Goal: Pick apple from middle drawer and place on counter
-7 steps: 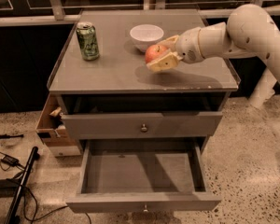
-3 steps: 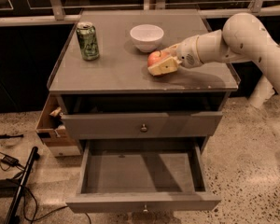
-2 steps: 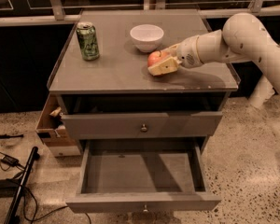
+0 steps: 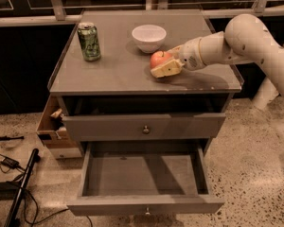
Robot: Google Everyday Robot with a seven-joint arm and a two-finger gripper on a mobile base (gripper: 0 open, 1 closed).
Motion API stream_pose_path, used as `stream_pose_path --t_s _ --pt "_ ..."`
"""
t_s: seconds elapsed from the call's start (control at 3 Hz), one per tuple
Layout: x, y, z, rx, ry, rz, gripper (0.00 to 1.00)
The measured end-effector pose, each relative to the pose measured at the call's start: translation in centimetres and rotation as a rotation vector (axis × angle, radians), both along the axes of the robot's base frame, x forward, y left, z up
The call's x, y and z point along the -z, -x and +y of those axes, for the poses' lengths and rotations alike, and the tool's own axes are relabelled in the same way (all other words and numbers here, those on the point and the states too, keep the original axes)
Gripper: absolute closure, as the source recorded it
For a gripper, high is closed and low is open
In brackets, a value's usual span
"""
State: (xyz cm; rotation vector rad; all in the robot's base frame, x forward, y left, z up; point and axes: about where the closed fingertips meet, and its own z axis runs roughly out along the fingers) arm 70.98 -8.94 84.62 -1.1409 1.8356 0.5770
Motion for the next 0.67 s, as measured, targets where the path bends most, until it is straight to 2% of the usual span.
stream_pose_path --t_s 0.33,0.67 --pt "0.0 0.0 0.01 0.0 0.0 0.0 0.0" --pt "0.0 0.0 0.01 0.0 0.0 0.0 0.0"
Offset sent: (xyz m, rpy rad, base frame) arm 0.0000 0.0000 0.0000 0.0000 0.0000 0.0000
